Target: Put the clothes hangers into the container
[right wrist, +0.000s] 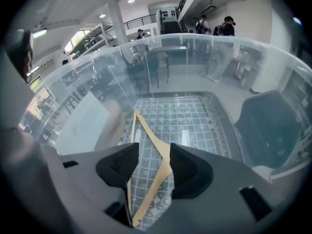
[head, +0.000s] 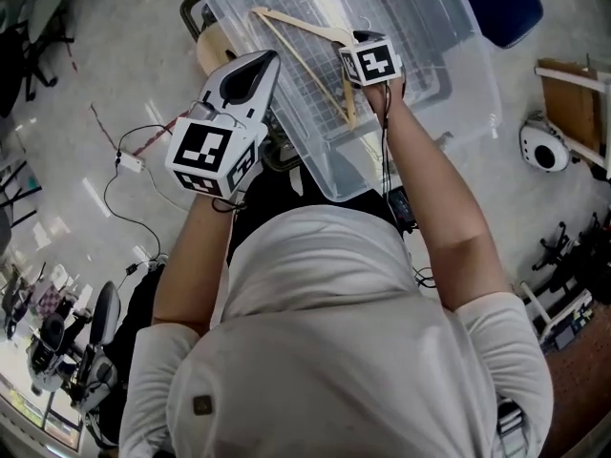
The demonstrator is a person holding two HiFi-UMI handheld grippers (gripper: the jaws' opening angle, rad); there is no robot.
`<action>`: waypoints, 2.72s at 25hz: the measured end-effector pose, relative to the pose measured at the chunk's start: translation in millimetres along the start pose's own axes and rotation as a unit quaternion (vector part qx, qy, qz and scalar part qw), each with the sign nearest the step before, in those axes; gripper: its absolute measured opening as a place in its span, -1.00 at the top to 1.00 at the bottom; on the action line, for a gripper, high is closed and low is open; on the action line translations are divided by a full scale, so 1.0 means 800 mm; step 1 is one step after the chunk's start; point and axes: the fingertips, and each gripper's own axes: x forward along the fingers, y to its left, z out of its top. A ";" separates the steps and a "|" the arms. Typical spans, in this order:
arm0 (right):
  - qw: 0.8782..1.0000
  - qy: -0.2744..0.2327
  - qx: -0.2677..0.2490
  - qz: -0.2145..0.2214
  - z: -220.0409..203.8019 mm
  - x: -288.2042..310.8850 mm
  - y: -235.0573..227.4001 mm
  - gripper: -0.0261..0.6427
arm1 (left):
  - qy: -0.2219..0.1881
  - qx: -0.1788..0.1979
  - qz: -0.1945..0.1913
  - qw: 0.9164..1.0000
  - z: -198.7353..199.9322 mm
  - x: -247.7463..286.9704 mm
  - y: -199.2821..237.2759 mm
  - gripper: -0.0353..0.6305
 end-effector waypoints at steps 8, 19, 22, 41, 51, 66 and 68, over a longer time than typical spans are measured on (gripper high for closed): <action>0.995 -0.094 0.019 0.016 0.022 -0.110 0.055 0.54 | -0.009 0.017 -0.020 1.000 0.002 -0.054 -0.016 0.84; 0.970 -0.239 0.033 0.028 0.037 -0.274 0.150 0.80 | -0.041 0.041 -0.067 0.996 0.016 -0.140 -0.054 0.84; 0.962 -0.271 0.012 0.026 0.036 -0.315 0.179 0.83 | -0.048 0.048 -0.079 0.995 0.020 -0.162 -0.064 0.84; 0.896 -0.437 -0.076 -0.004 0.030 -0.502 0.335 0.87 | -0.091 0.097 -0.112 0.985 0.042 -0.290 -0.082 0.84; 0.896 -0.442 -0.049 -0.013 0.030 -0.530 0.363 0.87 | -0.085 0.092 -0.133 0.983 0.047 -0.316 -0.072 0.84; 0.897 -0.438 -0.054 -0.018 -0.026 -0.564 0.344 0.87 | -0.082 0.087 -0.139 0.983 0.037 -0.313 -0.136 0.84; 0.897 -0.439 -0.059 -0.012 -0.040 -0.573 0.339 0.87 | -0.080 0.087 -0.136 0.984 0.034 -0.311 -0.157 0.84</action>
